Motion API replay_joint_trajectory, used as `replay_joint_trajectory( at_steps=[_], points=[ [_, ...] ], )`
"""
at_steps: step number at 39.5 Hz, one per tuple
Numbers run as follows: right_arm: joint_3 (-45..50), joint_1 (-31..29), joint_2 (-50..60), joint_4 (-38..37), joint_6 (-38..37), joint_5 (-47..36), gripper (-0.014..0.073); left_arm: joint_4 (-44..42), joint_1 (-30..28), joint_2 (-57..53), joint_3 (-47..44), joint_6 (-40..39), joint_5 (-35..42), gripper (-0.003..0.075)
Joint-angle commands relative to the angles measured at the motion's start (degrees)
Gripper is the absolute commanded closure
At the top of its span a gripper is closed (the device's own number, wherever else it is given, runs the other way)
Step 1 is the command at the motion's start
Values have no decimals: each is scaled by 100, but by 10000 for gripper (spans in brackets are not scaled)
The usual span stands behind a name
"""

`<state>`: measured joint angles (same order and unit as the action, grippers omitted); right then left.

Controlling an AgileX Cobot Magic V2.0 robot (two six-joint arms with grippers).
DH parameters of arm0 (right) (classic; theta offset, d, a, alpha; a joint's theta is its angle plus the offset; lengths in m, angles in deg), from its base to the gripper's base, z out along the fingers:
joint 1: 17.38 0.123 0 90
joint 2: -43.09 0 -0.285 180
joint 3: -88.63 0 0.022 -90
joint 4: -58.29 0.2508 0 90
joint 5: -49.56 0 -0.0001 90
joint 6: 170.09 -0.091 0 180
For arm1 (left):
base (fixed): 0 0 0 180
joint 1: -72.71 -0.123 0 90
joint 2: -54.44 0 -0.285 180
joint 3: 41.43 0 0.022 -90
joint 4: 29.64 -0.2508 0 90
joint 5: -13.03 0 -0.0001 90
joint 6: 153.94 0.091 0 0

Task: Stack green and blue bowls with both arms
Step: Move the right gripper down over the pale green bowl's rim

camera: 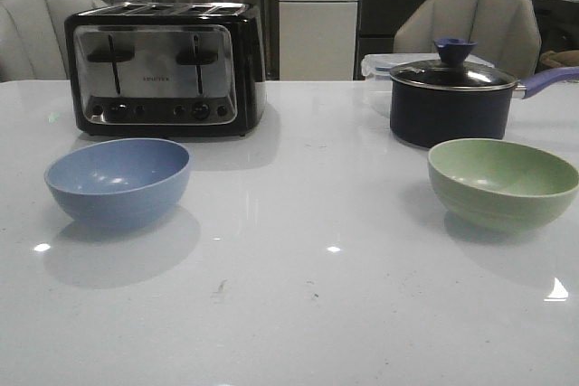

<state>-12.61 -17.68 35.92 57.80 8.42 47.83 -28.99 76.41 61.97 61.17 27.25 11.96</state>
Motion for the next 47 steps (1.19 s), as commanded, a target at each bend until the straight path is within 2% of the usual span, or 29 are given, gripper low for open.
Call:
replay_joint_trajectory(
  at_steps=[1, 36, 43, 47],
  points=[
    [-10, -39, 107, -71, 2, -489, 537, -4, 16, -108, -30, -64, 481, 627],
    [-39, -39, 107, -71, 2, -563, 537, 10, 16, -108, -7, -64, 655, 627],
    [-619, -19, 107, -66, 2, 124, 537, 10, 16, -108, 511, -64, 643, 627],
    [-1182, -19, 54, -66, 2, 614, 537, 0, 16, -61, 1097, -64, 308, 627]
  ],
)
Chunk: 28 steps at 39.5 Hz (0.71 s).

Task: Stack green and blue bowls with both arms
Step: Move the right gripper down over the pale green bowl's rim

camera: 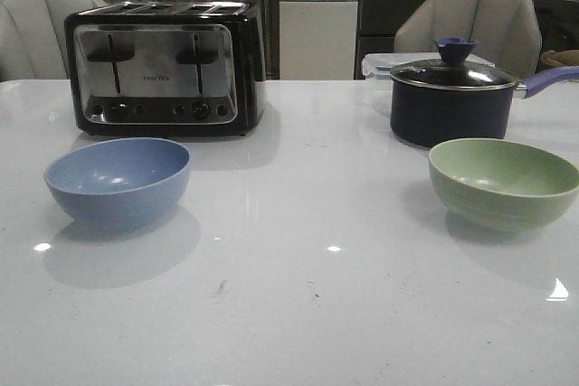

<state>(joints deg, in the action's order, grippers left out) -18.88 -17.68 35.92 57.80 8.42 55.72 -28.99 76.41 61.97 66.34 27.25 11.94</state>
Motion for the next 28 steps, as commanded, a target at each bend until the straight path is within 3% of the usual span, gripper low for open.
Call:
replay_joint_trajectory(
  at_steps=[1, 16, 20, 28],
  points=[
    [-728, -19, 7, -66, 2, -65, 537, 0, 16, -17, 714, -64, 163, 627],
    [-2882, -19, -1516, -66, 2, 1909, 537, 0, 16, 1448, 3286, -64, -2191, 627],
    [-3154, -19, -1957, -66, 2, 2288, 537, 10, 16, 1839, 3601, -64, -2674, 627],
    [-3116, -19, -2662, -66, 2, 2398, 537, 19, 16, 2308, 3537, -64, -2772, 627]
  ],
)
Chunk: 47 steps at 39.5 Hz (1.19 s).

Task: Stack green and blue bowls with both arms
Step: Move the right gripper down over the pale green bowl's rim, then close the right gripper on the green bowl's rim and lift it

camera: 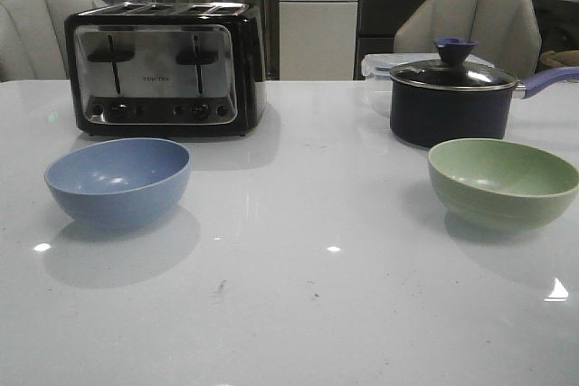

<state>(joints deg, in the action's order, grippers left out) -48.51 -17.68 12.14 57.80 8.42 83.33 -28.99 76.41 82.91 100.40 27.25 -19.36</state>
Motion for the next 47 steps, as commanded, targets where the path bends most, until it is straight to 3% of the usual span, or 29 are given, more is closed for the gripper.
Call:
replay_joint_trajectory(
  at_steps=[1, 15, 18, 24, 27, 35, 47],
  points=[
    [-153, -19, -367, -66, 2, -363, 537, 19, 16, 261, 115, -64, 323, 627],
    [-46, -19, -1343, -66, 2, -334, 512, 32, 16, 783, -244, -64, 308, 612],
    [-46, -19, -1536, -66, 2, -334, 418, 32, 16, 897, -254, -64, 299, 539],
    [-46, -19, -1966, -66, 2, -452, 127, 32, 16, 1078, -254, -64, 310, 260],
    [-66, -19, -2226, -66, 2, -641, 38, 32, 16, 1154, -254, -64, 310, 188],
    [-673, -19, -3455, -39, -64, -631, 34, 32, 16, 1340, -254, -64, 310, 193],
    [-2062, -19, -5369, 363, -64, 194, 34, 32, 16, 1358, -254, -64, 310, 193]
  ],
)
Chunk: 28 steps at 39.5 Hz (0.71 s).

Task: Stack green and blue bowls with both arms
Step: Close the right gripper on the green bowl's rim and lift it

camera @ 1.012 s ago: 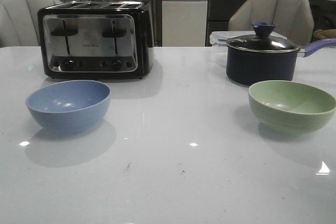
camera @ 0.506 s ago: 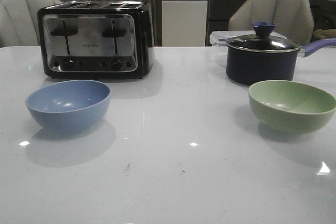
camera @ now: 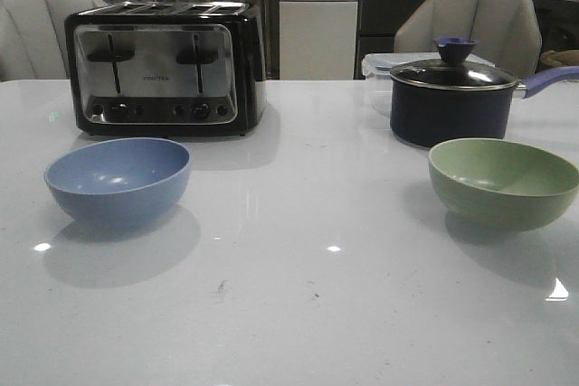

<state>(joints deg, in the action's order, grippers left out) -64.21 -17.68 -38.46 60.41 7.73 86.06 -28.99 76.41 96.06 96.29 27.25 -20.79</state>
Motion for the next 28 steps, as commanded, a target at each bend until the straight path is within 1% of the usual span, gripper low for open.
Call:
replay_joint_trajectory(
  at_steps=[1, 9, 15, 28],
  points=[
    [-608, -19, -482, 103, 5, -64, 34, 32, 16, 43, 157, -64, 453, 193],
    [-1291, -52, -1465, 188, 5, 18, 34, 32, 16, 43, 157, -64, 453, 193],
    [-1620, -52, -2009, 188, 10, 44, 34, 32, 16, 43, 157, -64, 453, 193],
    [-1692, -52, -2533, 283, 10, -292, 34, 32, 16, 43, 157, -64, 453, 193]
  ],
)
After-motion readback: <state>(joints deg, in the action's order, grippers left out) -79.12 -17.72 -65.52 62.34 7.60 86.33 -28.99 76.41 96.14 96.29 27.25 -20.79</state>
